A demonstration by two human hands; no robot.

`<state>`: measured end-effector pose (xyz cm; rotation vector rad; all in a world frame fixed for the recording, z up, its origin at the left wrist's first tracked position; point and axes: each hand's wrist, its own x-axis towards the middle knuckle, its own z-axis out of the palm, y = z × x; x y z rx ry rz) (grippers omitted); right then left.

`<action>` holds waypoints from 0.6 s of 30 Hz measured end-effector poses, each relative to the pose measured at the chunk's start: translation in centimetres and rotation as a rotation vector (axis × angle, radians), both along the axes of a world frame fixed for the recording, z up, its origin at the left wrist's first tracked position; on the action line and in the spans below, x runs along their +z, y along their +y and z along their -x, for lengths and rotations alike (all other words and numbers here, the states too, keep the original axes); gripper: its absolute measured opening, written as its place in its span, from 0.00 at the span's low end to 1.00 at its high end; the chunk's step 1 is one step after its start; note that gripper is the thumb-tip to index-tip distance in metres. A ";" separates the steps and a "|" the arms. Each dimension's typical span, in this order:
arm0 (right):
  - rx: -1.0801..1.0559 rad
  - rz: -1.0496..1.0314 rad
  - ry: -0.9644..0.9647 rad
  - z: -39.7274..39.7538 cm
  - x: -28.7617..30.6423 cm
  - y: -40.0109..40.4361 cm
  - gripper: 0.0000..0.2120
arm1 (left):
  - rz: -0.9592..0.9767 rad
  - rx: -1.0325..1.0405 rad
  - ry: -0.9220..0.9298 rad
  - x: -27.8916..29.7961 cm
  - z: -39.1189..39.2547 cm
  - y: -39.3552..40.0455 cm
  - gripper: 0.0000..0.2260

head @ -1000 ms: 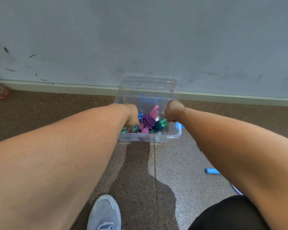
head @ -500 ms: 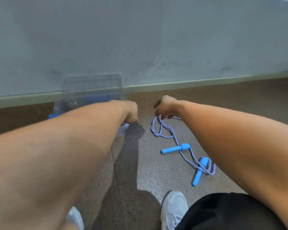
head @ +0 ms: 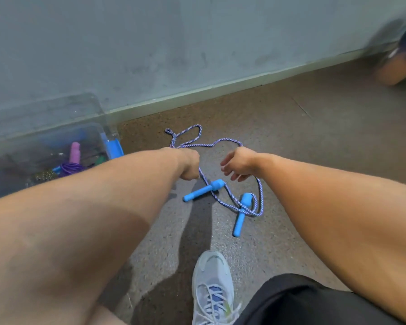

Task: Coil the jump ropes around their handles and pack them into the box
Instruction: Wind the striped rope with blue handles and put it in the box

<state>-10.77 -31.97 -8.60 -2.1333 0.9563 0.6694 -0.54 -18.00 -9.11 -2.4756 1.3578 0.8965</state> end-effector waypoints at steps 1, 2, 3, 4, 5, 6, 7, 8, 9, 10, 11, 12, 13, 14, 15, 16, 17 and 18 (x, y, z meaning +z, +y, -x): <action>-0.038 0.002 0.011 0.7 -1.1 -0.5 0.11 | -0.012 -0.013 0.006 -0.7 0.4 -0.7 0.16; -0.070 0.011 0.022 1.4 -2.2 -1.0 0.11 | -0.026 -0.028 0.013 -1.5 0.7 -1.3 0.16; -0.097 0.025 0.035 2.1 -3.3 -1.5 0.12 | -0.042 -0.044 0.019 -2.3 1.0 -1.8 0.16; -0.120 0.045 0.048 2.8 -4.4 -2.0 0.13 | -0.052 -0.058 0.024 -3.2 1.2 -2.2 0.16; -0.137 0.069 0.067 3.6 -5.4 -2.4 0.14 | -0.057 -0.067 0.027 -4.0 1.4 -2.6 0.15; -0.141 0.112 0.098 4.4 -6.6 -2.9 0.15 | -0.058 -0.076 0.034 -4.8 1.6 -3.0 0.14; -0.139 0.177 0.127 5.1 -7.7 -3.1 0.16 | -0.064 -0.090 0.040 -5.5 1.9 -3.3 0.14; -0.128 0.255 0.153 5.8 -8.7 -3.3 0.17 | -0.070 -0.100 0.046 -6.2 2.2 -3.6 0.14; -0.160 0.303 0.160 6.3 -9.8 -3.3 0.18 | -0.076 -0.106 0.050 -7.0 2.4 -3.9 0.14; -0.219 0.314 0.167 6.7 -10.8 -3.3 0.18 | -0.084 -0.105 0.052 -7.8 2.7 -4.1 0.14; -0.265 0.318 0.175 6.9 -11.7 -3.2 0.17 | -0.090 -0.097 0.056 -8.6 2.9 -4.2 0.15; -0.293 0.308 0.193 7.1 -12.3 -3.0 0.15 | -0.091 -0.086 0.058 -9.3 3.0 -4.4 0.17; -0.321 0.291 0.204 7.1 -12.9 -2.8 0.14 | -0.090 -0.073 0.056 -9.9 3.1 -4.5 0.18; -0.342 0.285 0.206 7.2 -13.6 -2.8 0.14 | -0.092 -0.061 0.050 -10.4 3.1 -4.6 0.19; -0.370 0.272 0.201 7.2 -14.2 -2.7 0.15 | -0.097 -0.055 0.040 -10.9 3.2 -4.6 0.19; -0.394 0.262 0.188 7.2 -14.7 -2.5 0.16 | -0.106 -0.054 0.033 -11.3 3.2 -4.6 0.18; -0.407 0.252 0.174 7.2 -15.2 -2.3 0.18 | -0.114 -0.056 0.030 -11.7 3.2 -4.6 0.18; -0.403 0.232 0.174 7.0 -15.5 -2.1 0.19 | -0.125 -0.060 0.027 -12.1 3.2 -4.5 0.17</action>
